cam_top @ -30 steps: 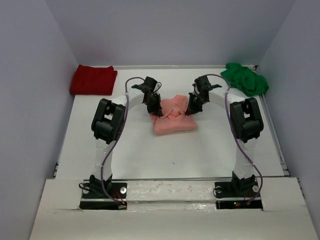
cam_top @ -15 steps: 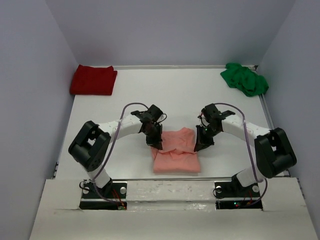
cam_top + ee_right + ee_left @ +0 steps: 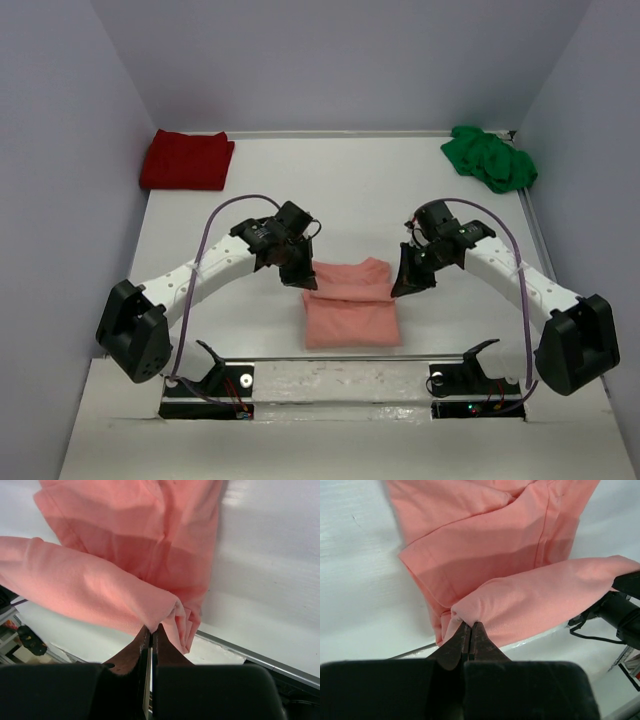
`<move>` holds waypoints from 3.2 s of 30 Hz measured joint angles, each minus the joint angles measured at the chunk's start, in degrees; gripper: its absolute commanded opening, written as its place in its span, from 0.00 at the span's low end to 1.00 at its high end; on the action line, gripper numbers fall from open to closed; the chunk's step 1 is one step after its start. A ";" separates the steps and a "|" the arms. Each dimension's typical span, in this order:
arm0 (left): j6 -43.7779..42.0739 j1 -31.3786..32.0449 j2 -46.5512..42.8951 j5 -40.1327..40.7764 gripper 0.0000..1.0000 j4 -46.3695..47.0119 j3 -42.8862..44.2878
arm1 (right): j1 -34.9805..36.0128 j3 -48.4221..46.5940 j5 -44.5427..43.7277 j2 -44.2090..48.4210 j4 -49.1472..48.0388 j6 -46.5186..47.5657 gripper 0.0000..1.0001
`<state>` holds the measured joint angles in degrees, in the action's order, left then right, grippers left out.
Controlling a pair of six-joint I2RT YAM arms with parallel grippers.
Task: Fold and stack the t-shirts
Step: Fold the long partially folded tshirt into a neat square, then smooth out wrinkles on the folded tshirt
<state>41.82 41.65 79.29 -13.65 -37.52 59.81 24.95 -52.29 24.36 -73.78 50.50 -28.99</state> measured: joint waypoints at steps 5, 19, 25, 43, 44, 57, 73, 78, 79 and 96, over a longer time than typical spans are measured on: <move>0.46 -0.44 0.04 2.91 0.00 -2.69 4.22 | 0.00 -6.23 -1.09 -1.29 1.07 0.20 0.00; -1.75 -6.95 8.63 4.70 0.00 -0.13 7.10 | 0.00 -12.92 -5.40 -9.66 -2.60 1.81 0.00; -4.31 -10.10 17.33 5.07 0.00 3.17 9.35 | 0.00 -12.92 -6.47 -18.82 -9.73 2.49 0.00; -6.97 -12.66 23.67 10.60 0.64 6.34 15.85 | -0.02 -13.53 -15.91 -23.17 -15.65 3.32 0.79; -6.91 -13.05 22.58 11.65 0.65 6.14 16.22 | -0.02 -13.53 -16.28 -22.47 -15.67 3.32 0.79; -8.00 -17.25 13.60 10.45 0.45 6.62 18.86 | 0.00 -13.46 -14.64 -15.28 -16.11 4.13 0.06; -8.98 -8.98 20.52 -13.27 0.00 13.55 13.57 | -0.02 -14.71 -2.97 -21.44 -16.52 1.46 0.00; -8.94 -7.82 20.52 -15.72 0.00 14.58 14.45 | -0.02 -14.80 0.96 -21.92 -16.46 -0.46 0.00; -8.96 -7.85 20.52 -16.11 0.00 14.56 14.47 | -0.02 -14.86 1.77 -21.92 -16.46 -0.85 0.00; -1.95 -7.98 14.67 -21.90 0.00 18.45 0.90 | 0.02 -17.59 12.70 -29.16 -17.38 -4.55 0.00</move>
<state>39.88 33.67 93.95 -35.55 -19.07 60.71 24.97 -69.89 37.06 -102.94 33.12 -33.54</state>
